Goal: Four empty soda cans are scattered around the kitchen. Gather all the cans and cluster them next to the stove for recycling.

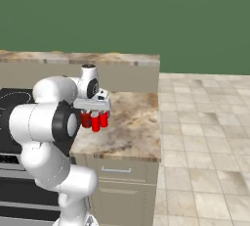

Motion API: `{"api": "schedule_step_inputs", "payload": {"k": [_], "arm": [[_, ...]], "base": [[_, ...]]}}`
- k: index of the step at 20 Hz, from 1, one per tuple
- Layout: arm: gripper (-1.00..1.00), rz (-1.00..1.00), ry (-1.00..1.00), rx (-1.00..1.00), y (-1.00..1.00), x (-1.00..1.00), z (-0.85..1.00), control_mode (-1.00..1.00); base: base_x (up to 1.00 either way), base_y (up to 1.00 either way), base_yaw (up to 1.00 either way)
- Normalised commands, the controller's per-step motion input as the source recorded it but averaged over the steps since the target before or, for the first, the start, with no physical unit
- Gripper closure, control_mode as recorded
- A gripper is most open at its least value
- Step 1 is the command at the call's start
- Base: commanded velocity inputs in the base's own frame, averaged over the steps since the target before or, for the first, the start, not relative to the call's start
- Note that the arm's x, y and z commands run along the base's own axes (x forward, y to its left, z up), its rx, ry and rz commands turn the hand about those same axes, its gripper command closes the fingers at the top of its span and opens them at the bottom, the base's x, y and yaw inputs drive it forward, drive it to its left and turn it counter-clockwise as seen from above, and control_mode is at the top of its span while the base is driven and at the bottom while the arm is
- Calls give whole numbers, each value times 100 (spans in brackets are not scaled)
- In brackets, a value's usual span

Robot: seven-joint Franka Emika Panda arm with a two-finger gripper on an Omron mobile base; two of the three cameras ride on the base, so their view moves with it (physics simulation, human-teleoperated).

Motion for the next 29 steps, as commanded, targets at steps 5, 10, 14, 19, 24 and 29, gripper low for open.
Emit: {"api": "schedule_step_inputs", "payload": {"k": [5,10,14,19,24,29], "arm": [[-100,-7,0,0,-3,-35,23,-100],[-100,-5,0,0,-2,-44,18,-100],[-100,-1,0,0,-3,-48,11,-100],[-100,0,0,0,-5,-54,2,-100],[-100,0,0,0,-4,-57,0,-100],[-100,0,0,0,-5,-62,0,-100]], "base": [[0,0,0],[0,0,0],[0,0,0],[0,0,0],[0,0,0],[0,0,0]]}}
